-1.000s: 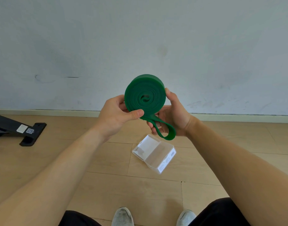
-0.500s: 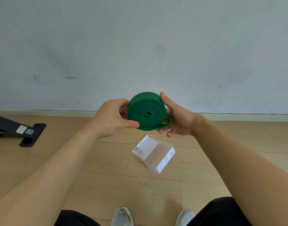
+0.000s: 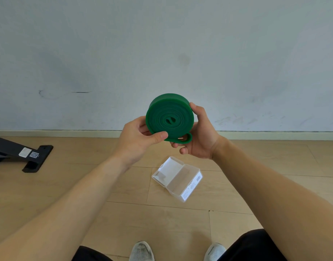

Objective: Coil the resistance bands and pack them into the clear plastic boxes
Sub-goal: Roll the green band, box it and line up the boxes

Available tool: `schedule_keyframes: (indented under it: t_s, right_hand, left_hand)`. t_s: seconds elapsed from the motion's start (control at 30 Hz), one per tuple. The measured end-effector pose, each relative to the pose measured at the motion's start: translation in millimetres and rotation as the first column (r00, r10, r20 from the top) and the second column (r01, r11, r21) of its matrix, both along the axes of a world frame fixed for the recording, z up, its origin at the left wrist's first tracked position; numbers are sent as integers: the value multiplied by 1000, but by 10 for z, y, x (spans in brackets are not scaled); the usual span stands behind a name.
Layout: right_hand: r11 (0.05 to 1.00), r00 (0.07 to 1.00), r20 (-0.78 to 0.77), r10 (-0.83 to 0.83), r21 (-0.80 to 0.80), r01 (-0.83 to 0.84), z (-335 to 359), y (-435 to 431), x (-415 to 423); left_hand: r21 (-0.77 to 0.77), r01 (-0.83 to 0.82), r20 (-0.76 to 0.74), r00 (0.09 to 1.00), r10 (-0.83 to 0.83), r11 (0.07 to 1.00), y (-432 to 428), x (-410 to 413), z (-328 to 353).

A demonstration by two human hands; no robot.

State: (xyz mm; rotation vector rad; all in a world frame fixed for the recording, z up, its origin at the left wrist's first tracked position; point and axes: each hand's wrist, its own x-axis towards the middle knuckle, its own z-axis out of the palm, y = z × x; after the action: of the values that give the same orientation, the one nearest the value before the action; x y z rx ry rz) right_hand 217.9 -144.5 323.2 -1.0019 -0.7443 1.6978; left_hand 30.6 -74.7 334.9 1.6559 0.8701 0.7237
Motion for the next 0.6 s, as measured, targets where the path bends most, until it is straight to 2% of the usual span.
schedule_keyframes:
  t_s: [0.17, 0.4, 0.6]
  right_hand:
    - [999, 997, 68, 43, -34, -41, -6, -37, 55]
    - [997, 997, 72, 42, -61, -38, -7, -34, 129]
    - [997, 995, 92, -47, -59, 53, -28, -26, 135]
  left_hand:
    - [4, 14, -28, 999, -14, 1000, 25, -27, -2]
    - [0, 14, -18, 1000, -14, 1000, 44, -22, 5]
    - [-8, 0, 1, 1000, 0, 1000, 97, -52, 1]
